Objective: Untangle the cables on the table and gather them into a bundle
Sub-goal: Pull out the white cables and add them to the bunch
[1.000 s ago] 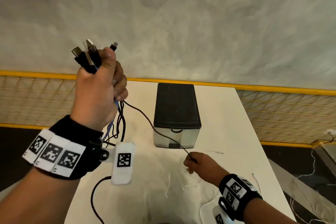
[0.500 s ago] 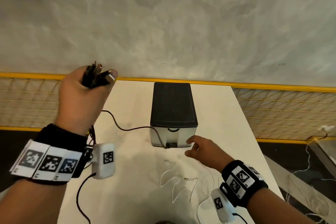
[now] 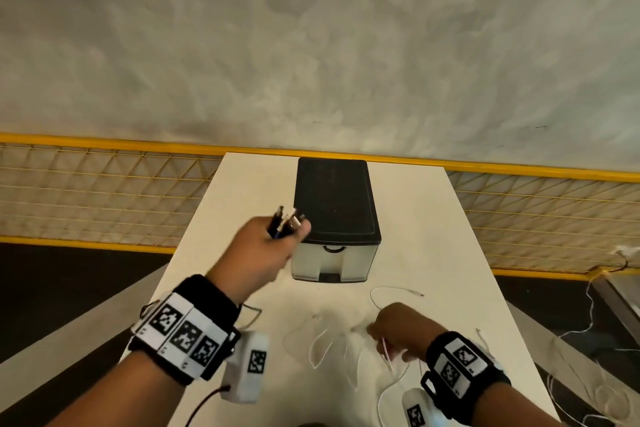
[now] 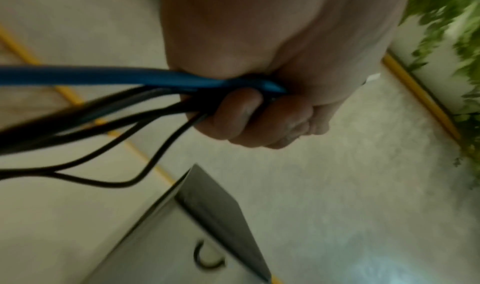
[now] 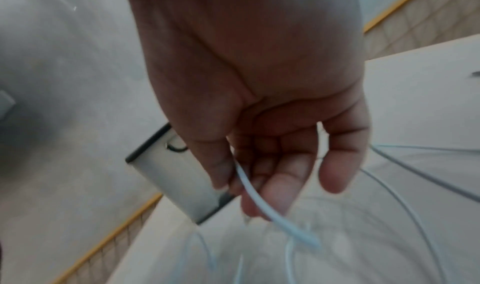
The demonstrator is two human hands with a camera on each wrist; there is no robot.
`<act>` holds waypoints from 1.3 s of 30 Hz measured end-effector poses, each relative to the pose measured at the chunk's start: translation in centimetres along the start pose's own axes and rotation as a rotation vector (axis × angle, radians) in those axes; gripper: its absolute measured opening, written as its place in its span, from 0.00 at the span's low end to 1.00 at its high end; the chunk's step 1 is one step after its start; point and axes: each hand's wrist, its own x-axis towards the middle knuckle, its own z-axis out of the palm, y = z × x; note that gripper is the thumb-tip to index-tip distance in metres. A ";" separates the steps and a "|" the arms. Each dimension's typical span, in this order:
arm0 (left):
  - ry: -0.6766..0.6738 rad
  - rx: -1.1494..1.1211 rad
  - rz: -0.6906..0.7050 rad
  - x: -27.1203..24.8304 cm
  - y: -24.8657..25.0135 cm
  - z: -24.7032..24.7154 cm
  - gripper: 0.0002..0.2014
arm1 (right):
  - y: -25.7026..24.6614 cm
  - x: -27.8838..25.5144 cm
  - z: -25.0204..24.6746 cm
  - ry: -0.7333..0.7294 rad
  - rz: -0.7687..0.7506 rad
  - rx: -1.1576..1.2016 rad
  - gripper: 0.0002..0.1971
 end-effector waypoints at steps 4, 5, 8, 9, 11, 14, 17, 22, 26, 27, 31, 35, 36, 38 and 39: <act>-0.168 -0.207 -0.170 0.8 -2.1 2.7 0.22 | -2.2 -2.2 -1.5 0.186 -0.293 0.593 0.12; -0.195 -0.232 -0.205 0.9 -2.3 3.1 0.20 | -3.1 -2.9 -1.7 0.218 -0.368 0.659 0.13; -0.247 -0.339 -0.262 1.4 -2.2 4.5 0.14 | -5.7 -4.9 -1.5 0.304 -0.562 0.601 0.11; -0.260 -0.388 -0.271 1.5 -1.9 4.8 0.13 | -6.4 -5.4 -1.1 0.324 -0.619 0.537 0.09; -0.301 -0.469 -0.269 1.4 -1.1 5.3 0.12 | -7.3 -5.9 -0.1 0.349 -0.701 0.461 0.06; -0.351 -0.547 -0.248 1.0 -0.4 5.6 0.11 | -7.5 -5.9 0.4 0.391 -0.729 0.426 0.08; -0.313 -0.546 -0.208 1.2 -0.5 5.4 0.10 | -7.3 -5.9 0.1 0.369 -0.724 0.359 0.07; -0.313 -0.451 -0.105 1.3 -0.4 5.5 0.07 | -7.7 -6.2 0.3 0.316 -0.734 0.179 0.10; -0.351 -0.346 -0.053 1.1 -0.6 5.4 0.13 | -8.1 -6.5 0.1 0.312 -0.764 0.070 0.13; -0.318 -0.354 -0.062 1.1 -0.5 5.4 0.12 | -8.1 -6.5 0.0 0.309 -0.756 0.079 0.13; -0.090 -0.535 -0.111 1.7 -0.2 4.6 0.14 | -7.6 -5.5 -0.3 0.256 -0.677 -0.038 0.05; -0.008 -0.733 -0.042 2.1 1.8 0.7 0.12 | -5.7 -3.9 0.1 0.195 -0.581 -0.094 0.04; 0.009 -0.757 -0.013 2.0 2.3 -0.5 0.12 | -5.2 -3.5 0.1 0.187 -0.568 -0.062 0.05; 0.057 -0.851 0.047 2.1 2.5 -3.0 0.14 | -4.2 -2.7 -0.1 0.172 -0.555 0.014 0.05; 0.077 -0.907 0.080 2.2 2.5 -4.4 0.16 | -3.6 -2.3 -0.3 0.172 -0.541 0.040 0.05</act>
